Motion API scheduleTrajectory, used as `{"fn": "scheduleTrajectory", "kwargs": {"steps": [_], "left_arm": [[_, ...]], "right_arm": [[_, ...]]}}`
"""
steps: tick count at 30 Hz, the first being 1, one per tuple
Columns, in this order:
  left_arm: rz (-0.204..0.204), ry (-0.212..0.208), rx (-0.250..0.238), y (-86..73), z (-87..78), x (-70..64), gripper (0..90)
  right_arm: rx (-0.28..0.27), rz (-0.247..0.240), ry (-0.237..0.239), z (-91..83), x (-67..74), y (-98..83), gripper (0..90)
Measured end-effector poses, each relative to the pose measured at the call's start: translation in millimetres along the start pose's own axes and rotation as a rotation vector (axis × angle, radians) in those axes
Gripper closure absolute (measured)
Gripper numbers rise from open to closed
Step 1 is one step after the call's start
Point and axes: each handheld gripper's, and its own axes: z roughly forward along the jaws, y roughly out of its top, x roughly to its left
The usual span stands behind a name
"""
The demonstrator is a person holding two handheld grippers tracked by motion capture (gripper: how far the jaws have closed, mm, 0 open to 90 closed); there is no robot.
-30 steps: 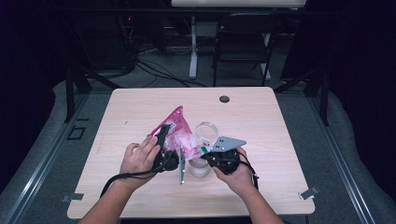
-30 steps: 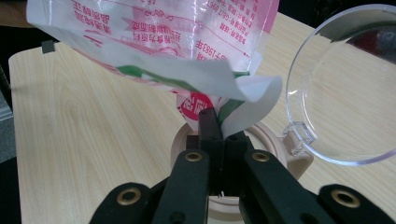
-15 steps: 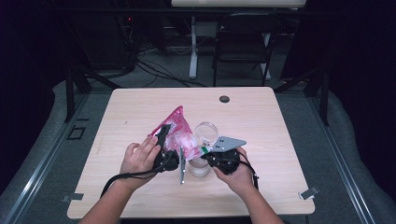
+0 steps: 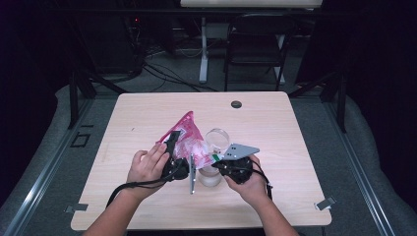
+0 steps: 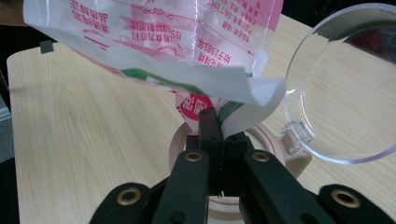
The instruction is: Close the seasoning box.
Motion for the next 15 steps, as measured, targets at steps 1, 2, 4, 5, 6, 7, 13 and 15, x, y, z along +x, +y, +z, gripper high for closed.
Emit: {"fn": "scheduleTrajectory", "kwargs": {"steps": [1,2,4,5,6,7,13,15], "left_arm": [[-0.001,0.0,0.0,0.1,0.1,0.0,64.0],[-0.001,0.001,0.0,0.2,0.2,-0.2,64.0],[-0.002,0.004,-0.005,0.5,0.6,-0.5,64.0],[-0.001,0.003,-0.004,0.8,0.6,-0.4,64.0],[-0.004,-0.003,0.001,1.2,0.2,-0.5,64.0],[-0.004,0.0,-0.004,1.4,0.4,-0.5,64.0],[0.0,0.004,-0.008,2.3,0.4,0.4,64.0],[0.0,0.005,-0.008,2.3,0.2,0.3,64.0]], "right_arm": [[0.0,0.001,0.0,0.0,-0.1,0.0,90.0],[0.0,0.001,0.0,0.0,-0.2,-0.1,90.0],[0.001,0.001,-0.001,0.1,-0.3,-0.2,90.0],[0.001,0.0,-0.001,0.1,-0.4,-0.2,90.0],[0.002,0.001,-0.001,0.1,-0.6,-0.3,90.0],[0.003,0.002,-0.001,0.1,-0.7,-0.4,90.0],[0.001,0.004,-0.001,0.2,-0.8,-0.6,90.0],[0.001,0.004,-0.001,0.2,-0.8,-0.6,90.0]]}}
